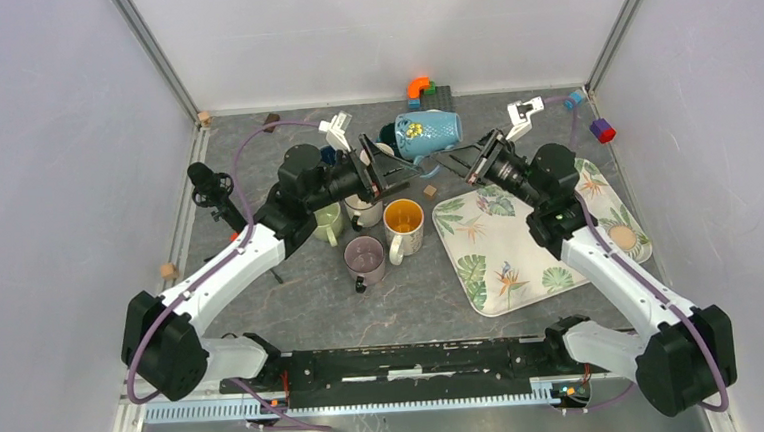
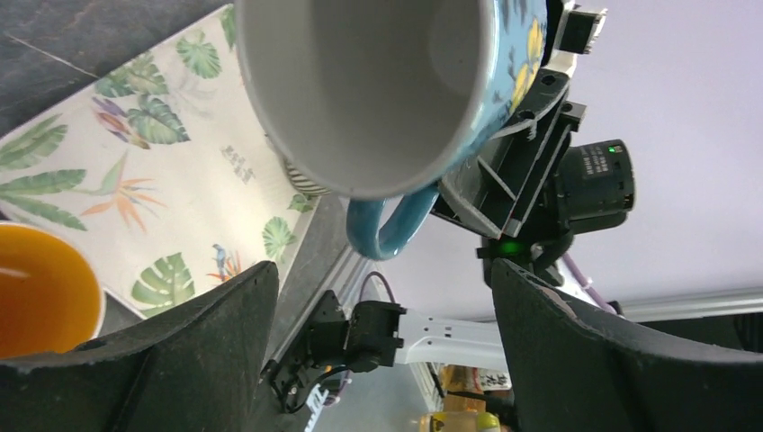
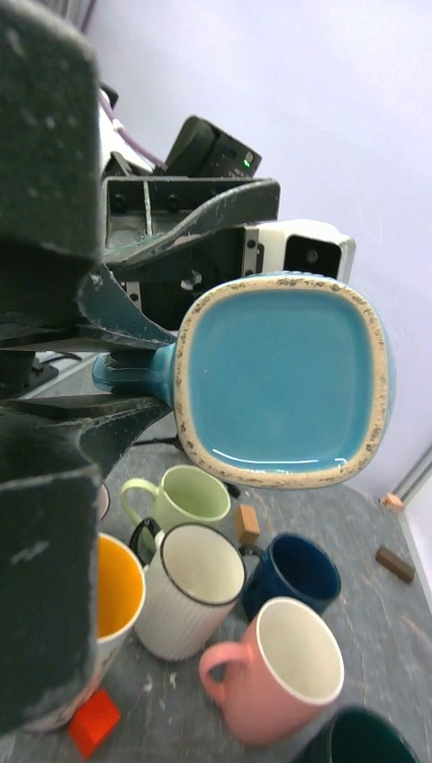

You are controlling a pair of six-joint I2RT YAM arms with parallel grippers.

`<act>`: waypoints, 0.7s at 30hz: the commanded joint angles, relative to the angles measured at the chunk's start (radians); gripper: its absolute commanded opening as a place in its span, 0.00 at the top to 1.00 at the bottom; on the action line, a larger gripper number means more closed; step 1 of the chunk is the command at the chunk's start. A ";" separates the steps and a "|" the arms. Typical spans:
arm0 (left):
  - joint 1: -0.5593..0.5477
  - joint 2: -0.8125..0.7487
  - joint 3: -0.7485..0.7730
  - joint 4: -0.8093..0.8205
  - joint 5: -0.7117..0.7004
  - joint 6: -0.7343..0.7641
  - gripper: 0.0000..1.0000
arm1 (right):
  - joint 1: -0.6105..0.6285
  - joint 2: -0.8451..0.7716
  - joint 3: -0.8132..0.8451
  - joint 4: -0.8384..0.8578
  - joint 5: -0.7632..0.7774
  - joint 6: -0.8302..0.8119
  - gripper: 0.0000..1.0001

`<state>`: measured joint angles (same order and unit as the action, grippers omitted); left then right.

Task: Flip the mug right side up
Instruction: Turn over the cup on the tray.

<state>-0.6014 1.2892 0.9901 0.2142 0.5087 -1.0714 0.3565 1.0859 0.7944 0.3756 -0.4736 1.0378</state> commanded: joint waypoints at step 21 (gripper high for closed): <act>0.005 0.037 -0.063 0.343 0.048 -0.218 0.57 | 0.120 0.089 -0.054 0.480 -0.014 0.232 1.00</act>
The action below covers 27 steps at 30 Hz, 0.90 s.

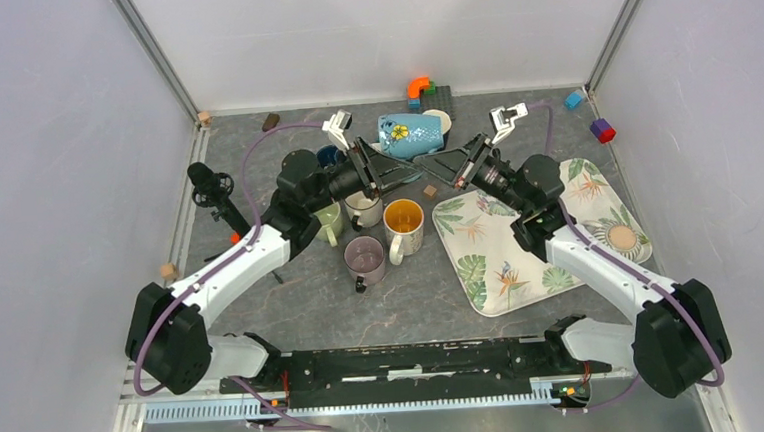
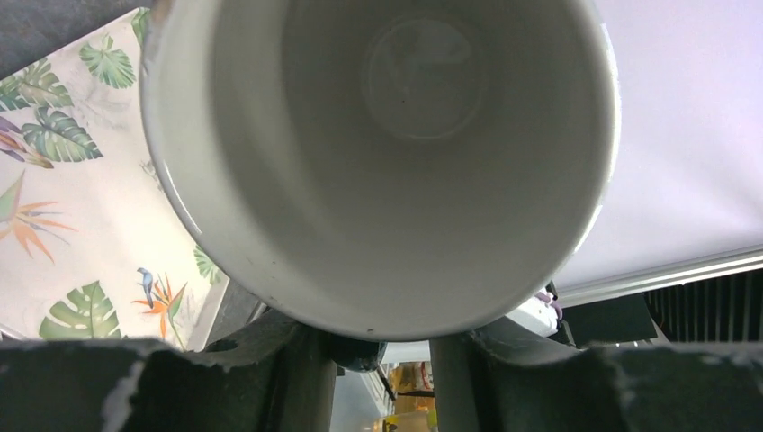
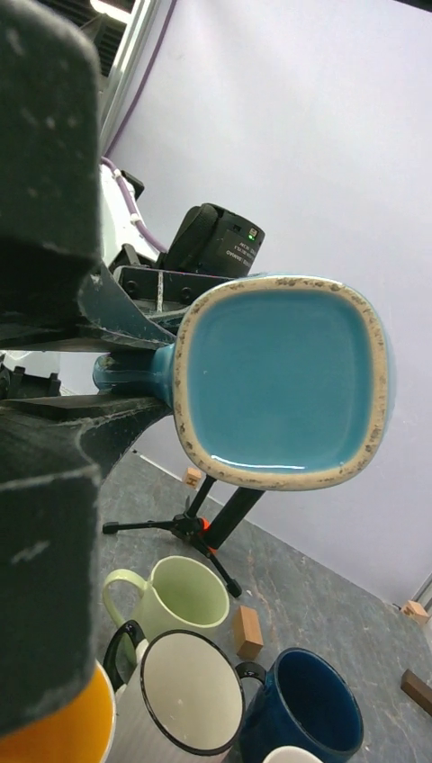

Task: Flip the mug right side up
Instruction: Turn over the cup on the tray.

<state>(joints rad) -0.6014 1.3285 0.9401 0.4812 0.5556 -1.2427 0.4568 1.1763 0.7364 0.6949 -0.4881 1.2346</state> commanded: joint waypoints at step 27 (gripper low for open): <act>0.003 -0.368 0.092 -0.695 -0.462 0.455 0.98 | 0.064 -0.079 0.066 -0.330 0.151 -0.400 0.22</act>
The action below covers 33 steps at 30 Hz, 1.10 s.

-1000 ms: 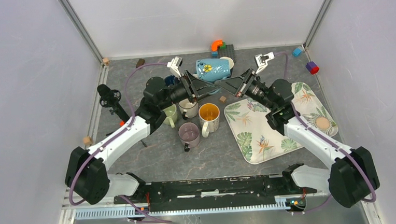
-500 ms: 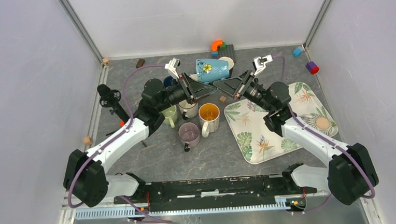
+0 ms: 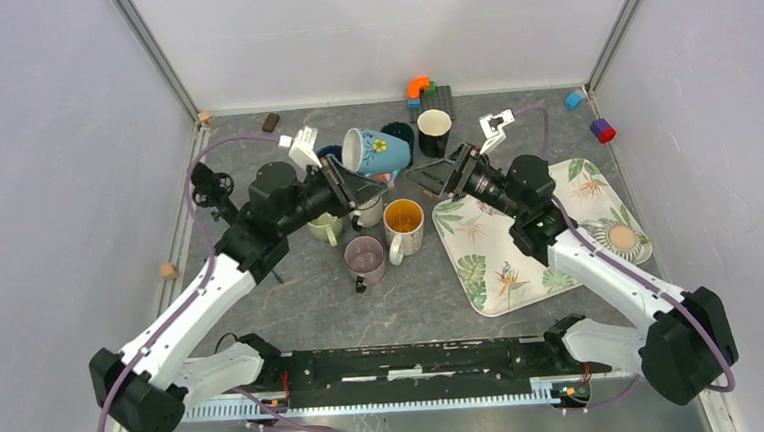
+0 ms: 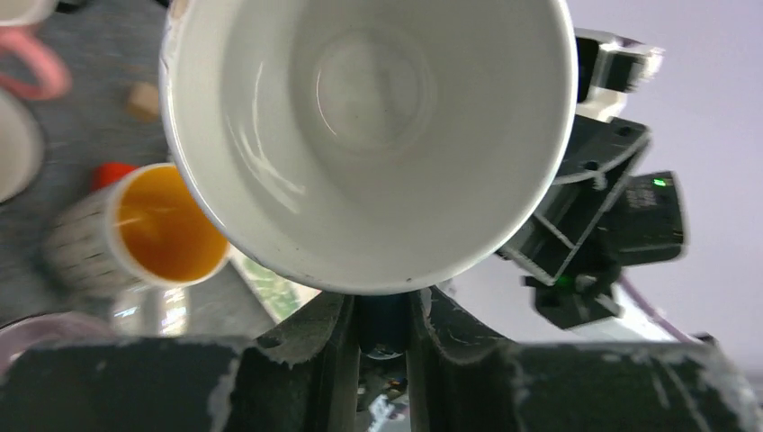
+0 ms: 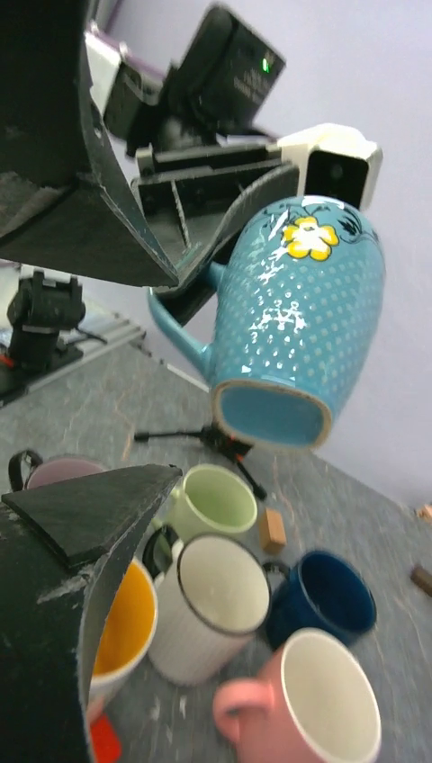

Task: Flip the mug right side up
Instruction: Turn over the cup on the tray, then place the cup at the center of the board.

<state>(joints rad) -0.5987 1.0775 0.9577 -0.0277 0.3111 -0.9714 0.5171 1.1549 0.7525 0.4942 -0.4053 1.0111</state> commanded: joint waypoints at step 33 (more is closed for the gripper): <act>0.002 -0.278 -0.197 -0.823 -0.577 0.098 0.98 | 0.004 -0.145 0.074 -0.425 0.237 -0.519 0.09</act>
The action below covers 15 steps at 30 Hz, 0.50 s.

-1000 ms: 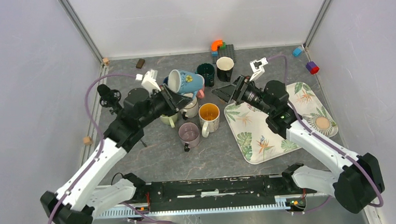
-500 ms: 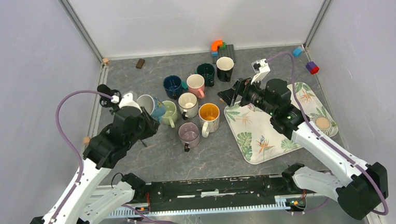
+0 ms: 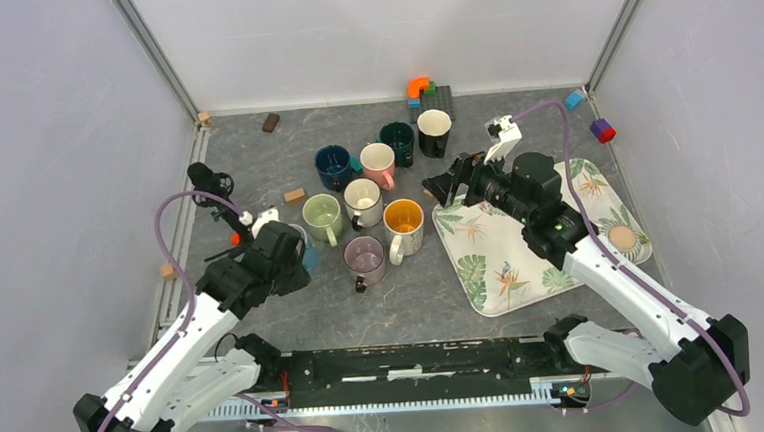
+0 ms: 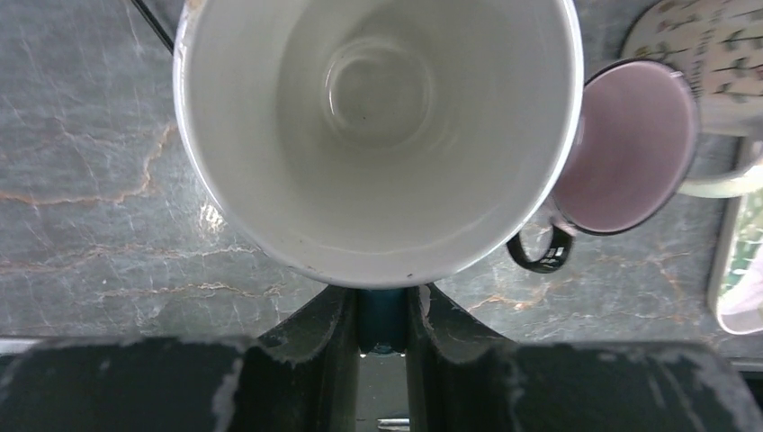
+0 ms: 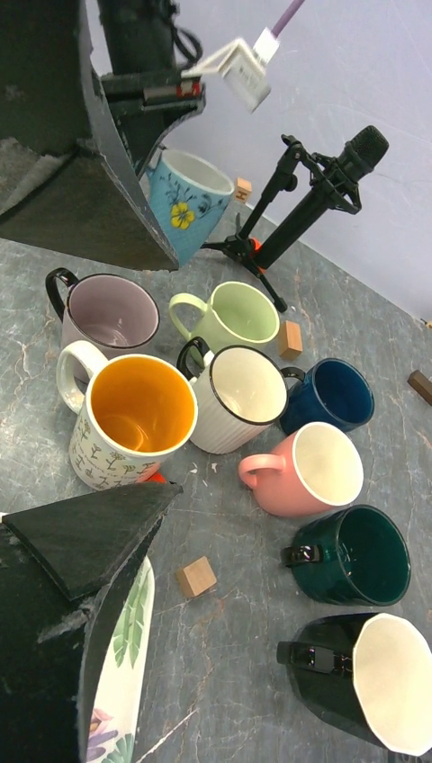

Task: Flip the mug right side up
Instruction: Place the cup at the center of the board.

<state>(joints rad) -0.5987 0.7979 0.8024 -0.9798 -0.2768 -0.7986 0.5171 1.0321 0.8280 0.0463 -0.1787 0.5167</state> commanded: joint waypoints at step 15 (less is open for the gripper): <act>0.000 0.053 -0.201 0.337 0.069 -0.075 0.98 | 0.004 -0.006 -0.003 0.003 0.010 -0.035 0.09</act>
<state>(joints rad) -0.5987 0.8474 0.5995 -0.7673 -0.2176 -0.8505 0.5171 1.0309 0.8223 0.0414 -0.1787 0.5060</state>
